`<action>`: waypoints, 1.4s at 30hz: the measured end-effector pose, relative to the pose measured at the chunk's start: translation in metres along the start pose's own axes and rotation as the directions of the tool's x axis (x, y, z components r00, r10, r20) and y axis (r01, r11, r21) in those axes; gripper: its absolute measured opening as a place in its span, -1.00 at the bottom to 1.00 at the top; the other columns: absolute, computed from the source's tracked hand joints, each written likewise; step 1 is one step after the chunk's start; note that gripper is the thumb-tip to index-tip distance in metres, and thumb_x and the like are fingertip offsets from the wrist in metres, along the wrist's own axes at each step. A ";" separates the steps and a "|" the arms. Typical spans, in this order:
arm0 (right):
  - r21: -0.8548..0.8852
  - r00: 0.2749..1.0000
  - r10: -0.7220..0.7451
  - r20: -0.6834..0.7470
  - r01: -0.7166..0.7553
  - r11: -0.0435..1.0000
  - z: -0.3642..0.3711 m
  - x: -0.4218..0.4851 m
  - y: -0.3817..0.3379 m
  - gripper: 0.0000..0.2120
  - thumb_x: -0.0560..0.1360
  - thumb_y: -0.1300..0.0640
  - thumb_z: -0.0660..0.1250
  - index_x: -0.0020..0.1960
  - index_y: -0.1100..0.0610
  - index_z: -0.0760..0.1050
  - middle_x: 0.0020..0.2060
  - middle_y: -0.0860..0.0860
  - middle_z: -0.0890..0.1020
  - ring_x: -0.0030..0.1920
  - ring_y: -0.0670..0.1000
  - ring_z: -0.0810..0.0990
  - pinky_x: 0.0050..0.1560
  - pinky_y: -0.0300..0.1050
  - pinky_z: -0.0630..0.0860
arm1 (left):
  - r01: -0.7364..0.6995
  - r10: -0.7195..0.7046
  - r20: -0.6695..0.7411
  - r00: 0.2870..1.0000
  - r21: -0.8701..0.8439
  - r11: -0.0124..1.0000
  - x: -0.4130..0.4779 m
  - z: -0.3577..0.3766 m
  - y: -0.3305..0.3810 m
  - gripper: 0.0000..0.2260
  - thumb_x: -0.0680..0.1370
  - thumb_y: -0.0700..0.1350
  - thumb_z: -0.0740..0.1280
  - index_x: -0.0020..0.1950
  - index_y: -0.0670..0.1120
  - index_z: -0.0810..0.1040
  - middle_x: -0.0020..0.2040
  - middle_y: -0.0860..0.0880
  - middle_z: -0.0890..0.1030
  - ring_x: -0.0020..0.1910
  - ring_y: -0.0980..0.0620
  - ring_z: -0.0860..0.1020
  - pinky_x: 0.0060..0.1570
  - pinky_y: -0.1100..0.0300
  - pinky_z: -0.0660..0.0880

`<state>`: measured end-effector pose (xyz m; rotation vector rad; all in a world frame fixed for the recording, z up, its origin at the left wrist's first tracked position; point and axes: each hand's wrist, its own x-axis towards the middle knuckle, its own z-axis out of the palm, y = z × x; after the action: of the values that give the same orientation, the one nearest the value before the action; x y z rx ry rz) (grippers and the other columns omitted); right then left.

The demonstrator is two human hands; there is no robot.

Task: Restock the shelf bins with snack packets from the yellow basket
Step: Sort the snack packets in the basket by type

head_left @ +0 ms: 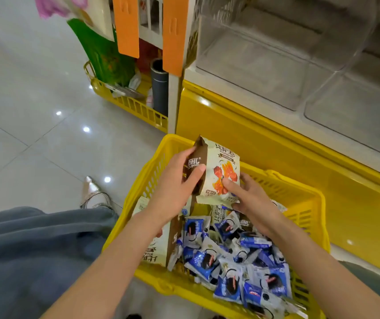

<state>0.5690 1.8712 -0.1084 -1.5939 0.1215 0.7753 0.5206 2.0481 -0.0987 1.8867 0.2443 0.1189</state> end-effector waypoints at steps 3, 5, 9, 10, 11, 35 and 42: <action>0.032 0.998 0.040 -0.042 -0.038 0.999 0.006 0.025 0.002 -0.37 0.22 -0.15 0.45 0.23 0.03 0.40 0.03 -0.03 0.67 0.06 -0.01 0.64 0.09 -0.02 0.54 | -0.078 0.074 0.025 0.997 0.260 0.962 0.012 -0.029 -0.022 -0.59 0.57 0.03 0.23 0.41 0.01 0.32 0.26 0.03 0.43 0.25 0.10 0.38 0.21 0.21 0.32; -0.029 0.995 0.031 -0.092 -0.033 0.999 0.013 0.040 0.012 -0.54 0.28 -0.06 0.46 0.13 0.03 0.48 -0.04 -0.02 0.68 0.00 -0.02 0.65 -0.04 -0.13 0.58 | -0.043 0.065 -0.038 0.997 0.428 0.903 0.015 -0.047 -0.047 -0.59 0.58 -0.01 0.22 0.42 -0.04 0.30 0.28 -0.04 0.40 0.28 0.02 0.34 0.23 0.17 0.25; -0.270 0.945 -0.081 -0.317 -0.009 0.963 0.036 0.069 0.048 -0.73 0.36 0.16 0.50 -0.04 0.06 0.46 -0.02 0.04 0.62 0.03 0.04 0.59 0.02 -0.07 0.56 | 0.308 -0.303 -0.067 0.951 0.322 0.895 0.009 -0.068 -0.089 -0.65 0.61 0.01 0.14 0.38 -0.05 0.32 0.19 -0.08 0.50 0.11 -0.02 0.49 0.15 0.05 0.42; -0.279 0.931 -0.092 -0.353 -0.011 0.960 0.044 0.074 0.057 -0.73 0.37 0.17 0.48 -0.01 0.12 0.45 0.02 0.09 0.61 0.07 0.07 0.58 0.10 -0.02 0.55 | 0.329 -0.341 -0.019 0.940 0.318 0.889 0.007 -0.067 -0.095 -0.70 0.61 0.03 0.11 0.31 -0.03 0.36 0.07 -0.06 0.56 0.01 -0.03 0.53 0.03 0.05 0.47; -0.263 0.924 -0.089 -0.373 -0.013 0.965 0.052 0.079 0.066 -0.71 0.39 0.18 0.47 0.02 0.17 0.43 0.05 0.12 0.60 0.10 0.09 0.57 0.15 0.00 0.52 | 0.315 -0.336 0.009 0.942 0.326 0.891 0.005 -0.064 -0.100 -0.75 0.61 0.05 0.08 0.21 -0.01 0.37 -0.07 -0.02 0.57 -0.09 -0.01 0.54 -0.12 0.09 0.48; -0.948 0.998 -0.035 -0.046 -0.033 0.316 -0.064 0.111 0.121 -0.50 0.55 0.00 0.25 0.42 0.15 0.26 0.35 0.12 0.42 0.33 0.12 0.36 0.32 -0.05 0.29 | -0.138 0.104 0.100 0.989 0.441 0.887 0.047 0.043 -0.036 -0.71 0.61 -0.09 0.15 0.34 -0.04 0.31 0.22 0.00 0.42 0.20 0.09 0.38 0.18 0.21 0.34; -0.971 0.997 0.040 0.058 0.047 0.236 -0.074 0.110 0.126 -0.32 0.42 -0.06 0.40 0.43 0.14 0.23 0.35 0.08 0.34 0.36 0.11 0.27 0.36 -0.08 0.22 | 0.263 -0.430 0.347 0.834 0.434 0.861 0.054 0.127 -0.108 -0.70 0.64 -0.09 0.08 0.36 -0.14 0.29 0.29 -0.16 0.40 0.23 -0.08 0.42 0.16 0.10 0.36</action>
<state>0.6202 1.8174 -0.2757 -2.7859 -0.5769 0.9698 0.5868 1.9757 -0.2437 2.1467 0.3203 -0.6442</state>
